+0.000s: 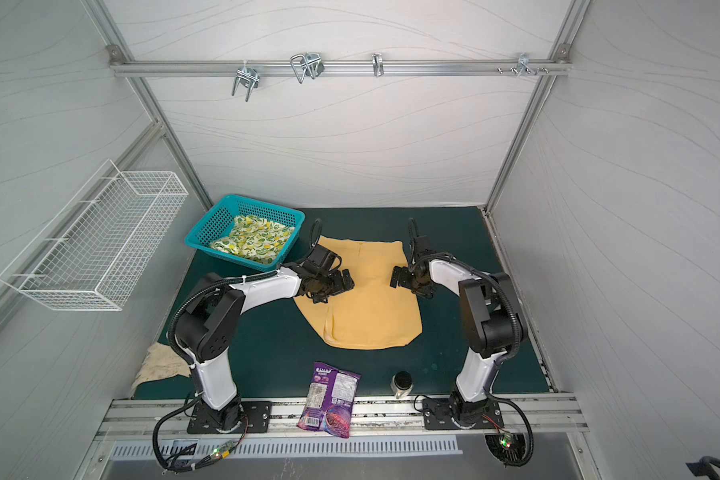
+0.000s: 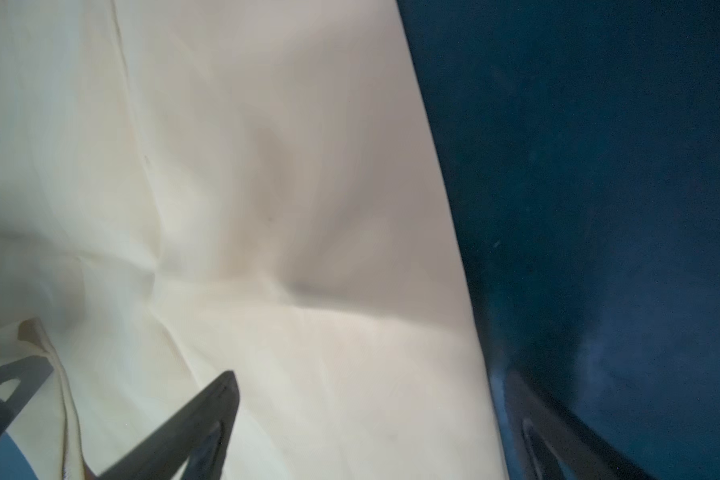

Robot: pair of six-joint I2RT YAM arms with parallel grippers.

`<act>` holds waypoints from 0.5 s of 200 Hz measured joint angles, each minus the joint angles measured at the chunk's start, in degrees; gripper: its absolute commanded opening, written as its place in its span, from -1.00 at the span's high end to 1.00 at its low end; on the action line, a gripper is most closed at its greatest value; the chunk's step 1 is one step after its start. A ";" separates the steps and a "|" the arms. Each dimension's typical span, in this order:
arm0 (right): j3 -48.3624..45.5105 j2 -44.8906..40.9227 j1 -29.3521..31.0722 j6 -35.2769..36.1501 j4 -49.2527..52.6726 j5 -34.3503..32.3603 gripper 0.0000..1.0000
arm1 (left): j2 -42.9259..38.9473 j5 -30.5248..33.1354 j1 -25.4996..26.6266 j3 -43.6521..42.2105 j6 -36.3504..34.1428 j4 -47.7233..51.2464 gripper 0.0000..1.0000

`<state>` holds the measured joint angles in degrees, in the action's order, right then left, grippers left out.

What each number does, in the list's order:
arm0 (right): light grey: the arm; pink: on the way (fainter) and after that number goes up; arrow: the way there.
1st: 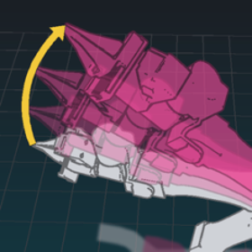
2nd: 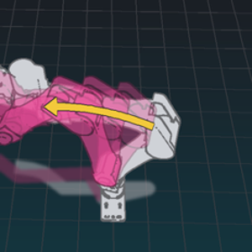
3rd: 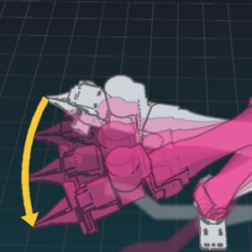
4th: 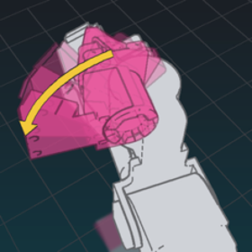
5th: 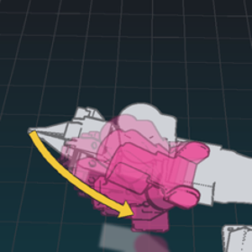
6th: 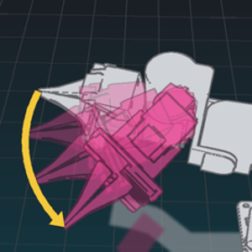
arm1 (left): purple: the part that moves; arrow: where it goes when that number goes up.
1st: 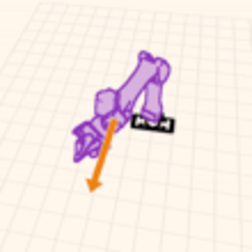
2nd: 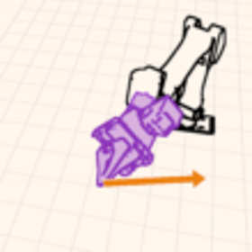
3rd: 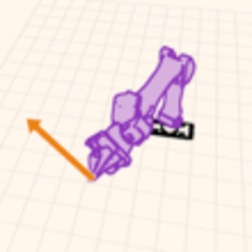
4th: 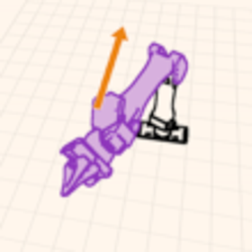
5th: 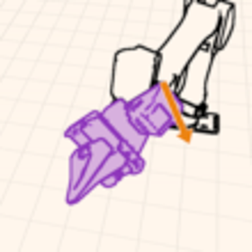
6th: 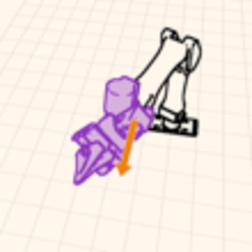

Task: Fold and stack the skirts

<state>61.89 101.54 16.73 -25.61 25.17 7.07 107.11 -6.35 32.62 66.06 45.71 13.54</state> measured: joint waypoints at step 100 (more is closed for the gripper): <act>-13.05 -9.27 1.22 -5.75 -10.86 5.84 -0.98 | 11.23 2.03 -2.60 15.91 -6.54 4.26 -0.98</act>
<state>48.84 92.27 17.96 -31.35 14.31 12.91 118.34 -4.32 30.02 81.97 39.18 17.80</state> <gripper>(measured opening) 0.990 0.992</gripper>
